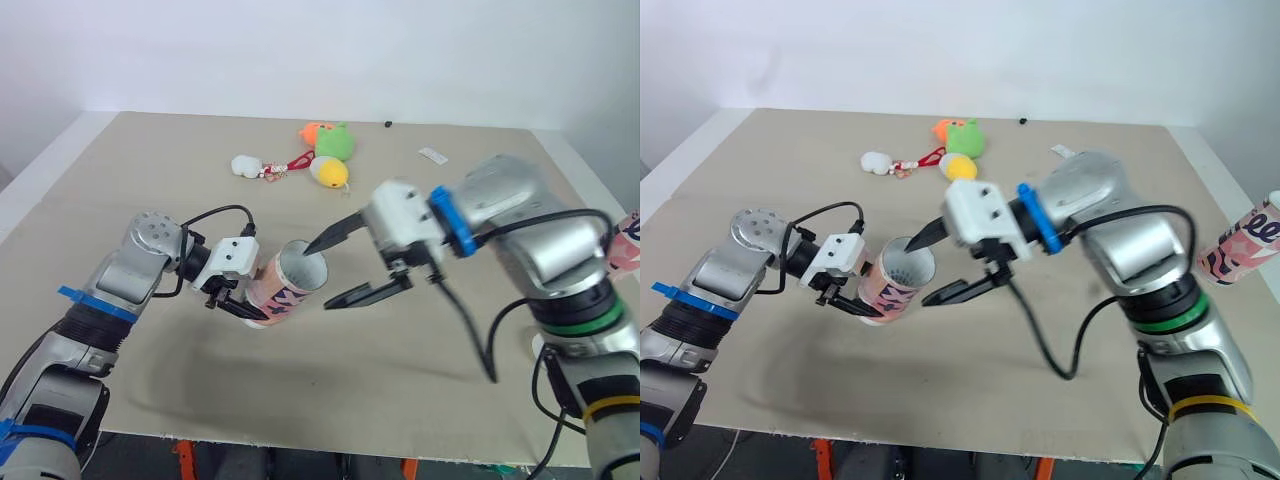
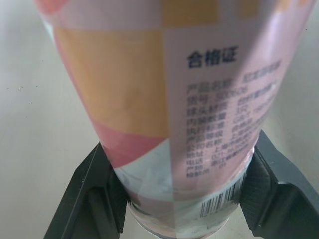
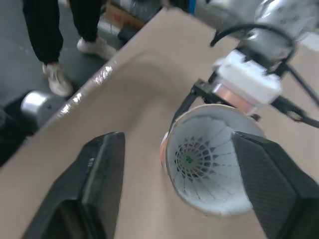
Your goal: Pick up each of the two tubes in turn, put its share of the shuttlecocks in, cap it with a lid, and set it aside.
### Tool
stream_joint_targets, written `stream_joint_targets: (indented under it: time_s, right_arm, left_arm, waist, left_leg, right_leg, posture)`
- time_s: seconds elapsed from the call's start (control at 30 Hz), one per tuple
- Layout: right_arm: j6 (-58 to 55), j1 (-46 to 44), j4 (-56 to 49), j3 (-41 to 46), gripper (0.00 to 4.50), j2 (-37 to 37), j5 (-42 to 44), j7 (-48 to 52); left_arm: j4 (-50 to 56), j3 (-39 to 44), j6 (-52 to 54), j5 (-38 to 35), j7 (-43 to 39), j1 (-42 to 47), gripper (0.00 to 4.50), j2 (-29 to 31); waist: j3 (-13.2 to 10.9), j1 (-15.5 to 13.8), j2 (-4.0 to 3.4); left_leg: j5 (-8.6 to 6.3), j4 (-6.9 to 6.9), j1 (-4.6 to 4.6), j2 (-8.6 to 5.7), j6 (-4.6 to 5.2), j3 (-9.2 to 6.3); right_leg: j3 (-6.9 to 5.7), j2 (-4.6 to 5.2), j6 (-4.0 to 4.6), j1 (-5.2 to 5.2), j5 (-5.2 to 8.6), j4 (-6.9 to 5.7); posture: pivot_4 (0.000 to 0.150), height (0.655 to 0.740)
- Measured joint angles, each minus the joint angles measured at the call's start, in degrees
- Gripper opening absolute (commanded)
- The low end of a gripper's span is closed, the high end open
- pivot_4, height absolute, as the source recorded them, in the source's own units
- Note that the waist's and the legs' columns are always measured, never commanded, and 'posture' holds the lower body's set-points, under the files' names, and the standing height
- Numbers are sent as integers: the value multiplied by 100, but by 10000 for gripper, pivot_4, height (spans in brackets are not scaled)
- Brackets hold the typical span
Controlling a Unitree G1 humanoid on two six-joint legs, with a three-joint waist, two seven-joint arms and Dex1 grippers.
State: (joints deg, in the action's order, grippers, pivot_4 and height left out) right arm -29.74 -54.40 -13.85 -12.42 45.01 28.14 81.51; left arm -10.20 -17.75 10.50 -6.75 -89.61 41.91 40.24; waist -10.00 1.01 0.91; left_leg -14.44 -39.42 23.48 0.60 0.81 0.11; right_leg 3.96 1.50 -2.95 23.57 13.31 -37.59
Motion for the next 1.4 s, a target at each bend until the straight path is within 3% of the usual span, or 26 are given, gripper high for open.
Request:
stream_joint_targets:
  time_s: [0.1, 0.2, 0.5, 0.7, 1.03, 1.17, 1.2, 1.37, 1.4]
  right_arm:
    - [-109, 659, 207, 812, 36102, 669, 56, -168]
    - [40, 1725, 803, 1238, 36102, 1104, -556, -842]
    - [174, 3471, 1958, 2176, 36102, 1024, -1325, -2617]
    - [425, 3185, 3134, 2174, 36102, 714, -1588, -3309]
    - [1196, 1469, 5803, 1875, 36102, 109, -2299, -4186]
    - [1584, 710, 6823, 1739, 24954, -58, -2581, -4543]
    - [1675, 582, 7008, 1717, 19619, -108, -2639, -4614]
    - [2008, 413, 7340, 1672, 1084, -184, -2741, -4585]
    - [2038, 413, 7339, 1672, 1084, -184, -2743, -4549]
  left_arm:
    - [35, 9, -2, -16, 43, -51, 24675, -6]
    - [78, 26, 3, -31, 53, -93, 24675, 50]
    - [117, 46, -1, -57, 74, -144, 24675, 82]
    - [46, 28, -17, -41, 64, -106, 24675, 79]
    - [121, 17, -14, -55, 58, -121, 24675, 100]
    - [164, 18, 0, -55, 57, -133, 24675, 113]
    - [175, 17, 1, -55, 61, -135, 24675, 113]
    - [224, 26, 62, -70, 87, -156, 24675, 121]
    - [235, 27, 69, -69, 90, -160, 24675, 127]
  waist:
    - [3, -13, 7]
    - [3, 10, 5]
    - [4, 21, -1]
    - [3, 33, -2]
    - [2, 47, -5]
    - [2, 54, -5]
    - [2, 53, -5]
    - [2, 51, -5]
    - [2, 52, -5]
  left_leg:
    - [-1, 2, -5, 0, 0, -12]
    - [-1, 4, -9, 2, 1, 7]
    - [-1, 9, -11, 1, 1, 18]
    - [1, 6, -20, 1, 2, 48]
    - [0, 12, -18, 0, 4, 76]
    - [-1, 16, -18, 0, 5, 79]
    - [-1, 18, -18, 0, 5, 78]
    - [-2, 21, -16, -2, 7, 77]
    - [-3, 21, -17, -2, 7, 76]
  right_leg:
    - [-15, 1, 1, -18, 2, 15]
    - [-5, 1, 3, -12, 0, 17]
    - [18, -11, -5, -10, 0, 15]
    - [36, -11, -18, -12, -11, 17]
    - [53, -13, -20, -8, -12, 23]
    - [55, -13, -20, -8, -12, 29]
    - [55, -13, -20, -9, -12, 29]
    - [56, -11, -22, -8, -11, 33]
    - [58, -11, -22, -8, -11, 33]
  posture:
    - [1500, 7323]
    - [1500, 7323]
    - [1500, 7323]
    - [1500, 7323]
    - [1500, 7323]
    - [1500, 7323]
    - [1500, 7323]
    - [1500, 7323]
    - [1500, 7323]
